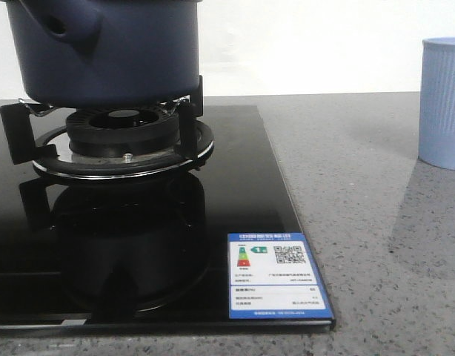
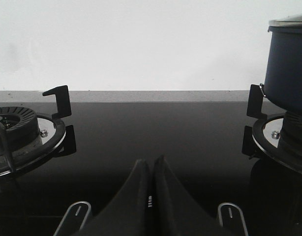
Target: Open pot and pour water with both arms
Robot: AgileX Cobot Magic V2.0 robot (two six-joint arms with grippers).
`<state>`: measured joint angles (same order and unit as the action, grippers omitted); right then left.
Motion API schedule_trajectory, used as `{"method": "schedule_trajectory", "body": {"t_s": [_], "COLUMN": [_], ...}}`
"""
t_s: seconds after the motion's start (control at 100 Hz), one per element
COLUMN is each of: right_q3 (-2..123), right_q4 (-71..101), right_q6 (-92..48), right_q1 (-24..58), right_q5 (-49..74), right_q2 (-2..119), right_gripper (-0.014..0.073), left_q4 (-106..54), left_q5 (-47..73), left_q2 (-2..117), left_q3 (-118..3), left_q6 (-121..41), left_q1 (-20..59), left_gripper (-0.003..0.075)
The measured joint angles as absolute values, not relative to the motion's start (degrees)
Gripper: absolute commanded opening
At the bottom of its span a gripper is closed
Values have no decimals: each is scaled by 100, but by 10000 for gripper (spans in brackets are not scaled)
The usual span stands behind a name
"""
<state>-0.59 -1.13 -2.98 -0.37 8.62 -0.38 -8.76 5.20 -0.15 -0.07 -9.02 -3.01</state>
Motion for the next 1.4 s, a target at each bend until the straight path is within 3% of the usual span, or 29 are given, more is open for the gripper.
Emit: {"method": "schedule_trajectory", "body": {"t_s": [1.4], "right_q3": [-59], "right_q4": [-104], "right_q6": [-298], "right_q1": [-37], "right_q5": [454], "right_q2": [-38], "right_gripper": [-51], "left_q4": [-913], "left_q5": [520], "left_q2": [-15], "left_q3": [-7], "left_q6": [-902], "left_q1": [-301], "left_gripper": [-16]}}
